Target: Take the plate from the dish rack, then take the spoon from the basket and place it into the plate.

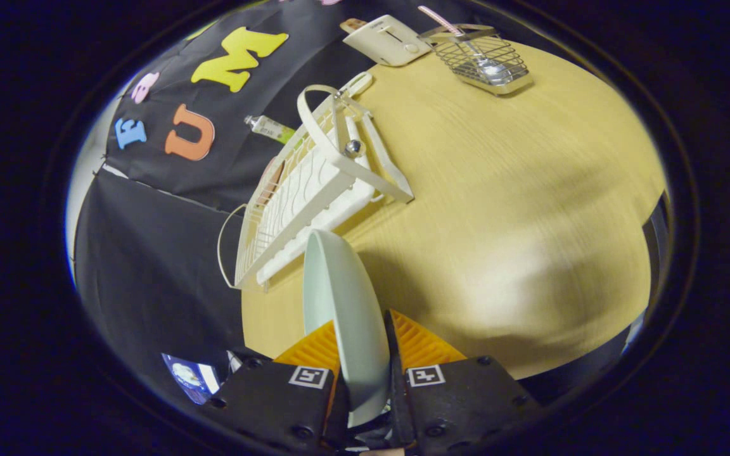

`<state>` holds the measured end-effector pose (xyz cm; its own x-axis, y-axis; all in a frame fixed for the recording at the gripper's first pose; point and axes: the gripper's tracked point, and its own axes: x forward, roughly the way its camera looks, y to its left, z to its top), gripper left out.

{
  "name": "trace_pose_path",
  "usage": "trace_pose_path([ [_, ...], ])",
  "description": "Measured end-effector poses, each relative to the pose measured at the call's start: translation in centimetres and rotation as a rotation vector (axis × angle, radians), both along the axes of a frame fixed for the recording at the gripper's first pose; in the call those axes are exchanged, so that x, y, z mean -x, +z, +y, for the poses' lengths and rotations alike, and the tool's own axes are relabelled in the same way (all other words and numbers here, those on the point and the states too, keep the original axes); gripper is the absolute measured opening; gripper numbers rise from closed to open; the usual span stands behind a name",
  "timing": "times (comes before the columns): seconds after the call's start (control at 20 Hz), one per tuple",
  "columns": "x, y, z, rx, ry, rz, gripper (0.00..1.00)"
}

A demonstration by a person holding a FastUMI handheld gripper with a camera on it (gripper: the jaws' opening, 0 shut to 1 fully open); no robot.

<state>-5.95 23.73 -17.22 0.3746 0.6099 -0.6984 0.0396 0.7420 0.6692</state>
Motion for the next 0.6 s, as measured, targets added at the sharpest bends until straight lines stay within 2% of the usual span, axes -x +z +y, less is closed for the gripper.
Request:
trace_pose_path([
  [0.1,-0.8,-0.1,0.1,-0.041,-0.041,0.026,0.33],
  [0.3,-1.7,-0.3,0.0,-0.038,-0.057,0.037,0.50],
  [0.6,-2.7,0.8,-0.7,-0.056,-0.073,0.015,0.58],
])
